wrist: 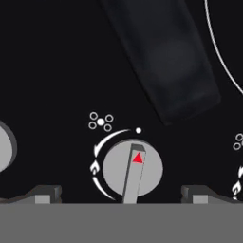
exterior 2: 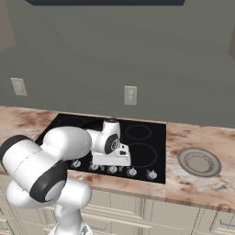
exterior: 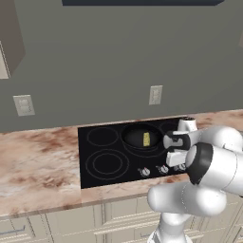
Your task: Pick up the butter stick and place it in the pan. Then turn on the burner for the pan.
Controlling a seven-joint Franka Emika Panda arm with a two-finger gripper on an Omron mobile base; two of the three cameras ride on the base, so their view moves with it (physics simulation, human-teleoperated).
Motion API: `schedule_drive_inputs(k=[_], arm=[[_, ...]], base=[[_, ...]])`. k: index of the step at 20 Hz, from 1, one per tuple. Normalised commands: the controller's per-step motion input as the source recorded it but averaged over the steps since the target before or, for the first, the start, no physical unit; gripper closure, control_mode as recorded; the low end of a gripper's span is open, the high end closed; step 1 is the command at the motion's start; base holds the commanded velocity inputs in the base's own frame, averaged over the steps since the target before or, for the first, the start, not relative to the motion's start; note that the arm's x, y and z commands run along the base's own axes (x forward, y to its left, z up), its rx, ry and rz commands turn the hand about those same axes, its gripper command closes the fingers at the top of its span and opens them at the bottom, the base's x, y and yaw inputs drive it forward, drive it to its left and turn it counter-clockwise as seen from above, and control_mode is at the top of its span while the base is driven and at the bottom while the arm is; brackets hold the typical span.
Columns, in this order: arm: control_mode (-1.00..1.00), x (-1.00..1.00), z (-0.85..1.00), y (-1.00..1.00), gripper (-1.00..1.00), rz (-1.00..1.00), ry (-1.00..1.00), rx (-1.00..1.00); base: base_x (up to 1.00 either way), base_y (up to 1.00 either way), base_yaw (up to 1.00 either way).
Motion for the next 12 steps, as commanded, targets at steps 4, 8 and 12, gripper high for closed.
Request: schedule_drive_inputs(k=[4, 8, 12], arm=[[-1.00, 0.00, -0.07, 0.00, -1.00, 0.03, 0.00, 0.00], [-1.00, 0.02, -0.07, 0.00, -1.00, 0.02, 0.00, 0.00], [-1.00, 0.05, -0.02, 0.00, -1.00, 0.02, 0.00, 0.00]], base=[[0.00, 0.00, 0.00], [0.00, 0.00, 0.00], [0.00, 0.00, 0.00]])
